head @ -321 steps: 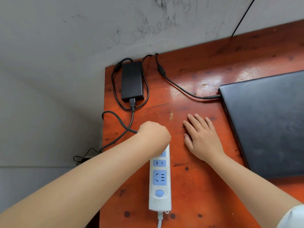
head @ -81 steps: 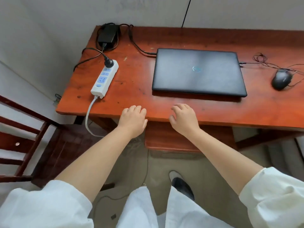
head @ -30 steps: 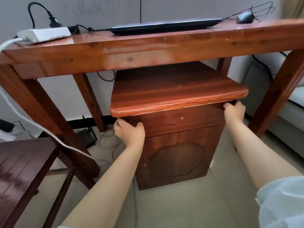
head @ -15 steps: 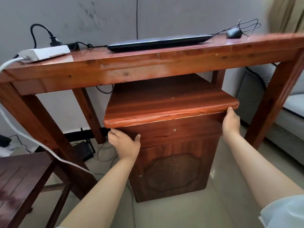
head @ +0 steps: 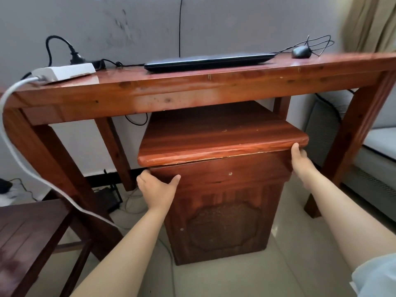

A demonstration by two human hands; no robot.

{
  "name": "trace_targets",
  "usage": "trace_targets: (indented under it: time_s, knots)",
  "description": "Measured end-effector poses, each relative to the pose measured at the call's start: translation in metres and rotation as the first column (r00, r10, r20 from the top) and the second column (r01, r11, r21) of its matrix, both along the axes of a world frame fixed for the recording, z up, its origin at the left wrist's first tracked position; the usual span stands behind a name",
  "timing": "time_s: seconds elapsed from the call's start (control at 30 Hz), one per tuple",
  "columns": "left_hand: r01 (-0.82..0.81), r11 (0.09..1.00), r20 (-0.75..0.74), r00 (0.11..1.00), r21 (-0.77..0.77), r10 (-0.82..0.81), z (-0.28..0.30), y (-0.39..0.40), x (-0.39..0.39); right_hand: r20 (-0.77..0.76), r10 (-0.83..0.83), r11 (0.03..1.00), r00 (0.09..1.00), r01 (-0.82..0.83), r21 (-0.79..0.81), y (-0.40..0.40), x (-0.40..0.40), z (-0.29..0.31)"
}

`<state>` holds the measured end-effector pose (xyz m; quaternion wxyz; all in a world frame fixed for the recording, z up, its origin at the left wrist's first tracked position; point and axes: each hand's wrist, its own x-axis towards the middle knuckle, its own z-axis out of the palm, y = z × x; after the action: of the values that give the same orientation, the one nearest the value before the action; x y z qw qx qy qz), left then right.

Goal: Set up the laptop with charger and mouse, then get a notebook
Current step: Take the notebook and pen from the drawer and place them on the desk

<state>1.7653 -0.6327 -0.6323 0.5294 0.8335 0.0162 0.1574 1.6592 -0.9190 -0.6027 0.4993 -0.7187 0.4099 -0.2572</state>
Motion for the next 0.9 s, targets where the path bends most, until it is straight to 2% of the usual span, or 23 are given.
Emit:
trace_targets:
  time_s: [0.13,0.3,0.37,0.4,0.43,0.47,0.5,0.57,0.6,0.7,0.77,0.83,0.87,0.9]
  knots:
    - [0.007,1.0,0.009,1.0,0.004,-0.007,0.002,0.01,-0.016,-0.012,-0.032,0.999,0.999,0.032,-0.012,0.009,-0.018,0.001]
    - [0.075,0.997,0.035,0.996,0.024,-0.076,-0.006,0.032,-0.046,0.01,-0.206,0.978,0.979,0.206,-0.042,0.019,-0.044,-0.002]
    - [0.123,0.98,0.072,0.988,0.154,-0.135,0.0,0.042,-0.051,0.015,-0.224,0.973,0.975,0.224,-0.047,0.022,-0.056,-0.005]
    - [0.151,0.948,0.091,0.979,0.281,-0.183,0.004,0.048,-0.05,0.012,-0.222,0.974,0.975,0.223,-0.042,0.024,-0.062,-0.007]
    - [0.18,0.877,0.093,0.965,0.445,-0.245,0.007,0.054,-0.049,0.003,-0.217,0.975,0.976,0.217,-0.04,0.025,-0.067,-0.011]
    - [0.213,0.753,0.065,0.945,0.623,-0.32,0.01,0.057,-0.049,-0.011,-0.21,0.977,0.978,0.21,-0.046,0.027,-0.07,-0.016]
    - [0.238,0.59,0.011,0.922,0.771,-0.387,0.011,0.059,-0.052,-0.034,-0.194,0.979,0.98,0.191,-0.067,0.03,-0.074,-0.021]
    - [0.237,0.287,-0.08,0.88,0.928,-0.468,0.009,0.056,-0.058,-0.112,-0.151,0.981,0.982,0.135,-0.142,0.036,-0.079,-0.029]
    - [0.23,0.193,-0.111,0.867,0.954,-0.485,0.007,0.054,-0.062,-0.148,-0.141,0.977,0.979,0.113,-0.183,0.038,-0.081,-0.032]
    - [0.223,0.065,-0.161,0.849,0.973,-0.503,0.009,0.05,-0.06,-0.223,-0.099,0.959,0.97,0.033,-0.28,0.04,-0.083,-0.038]
    - [0.241,-0.06,-0.238,0.836,0.969,-0.495,0.012,0.046,-0.054,-0.345,-0.093,0.915,0.934,-0.057,-0.401,0.048,-0.086,-0.04]
    - [0.277,-0.19,-0.335,0.811,0.942,-0.479,0.016,0.038,-0.053,-0.475,-0.182,0.74,0.861,-0.198,-0.642,0.054,-0.086,-0.039]
    - [0.308,-0.221,-0.378,0.796,0.925,-0.473,0.017,0.033,-0.053,-0.521,-0.17,0.637,0.836,-0.311,-0.706,0.059,-0.083,-0.034]
    - [0.349,-0.218,-0.411,0.78,0.912,-0.472,0.017,0.029,-0.052,-0.587,-0.08,0.585,0.806,-0.439,-0.682,0.066,-0.077,-0.027]
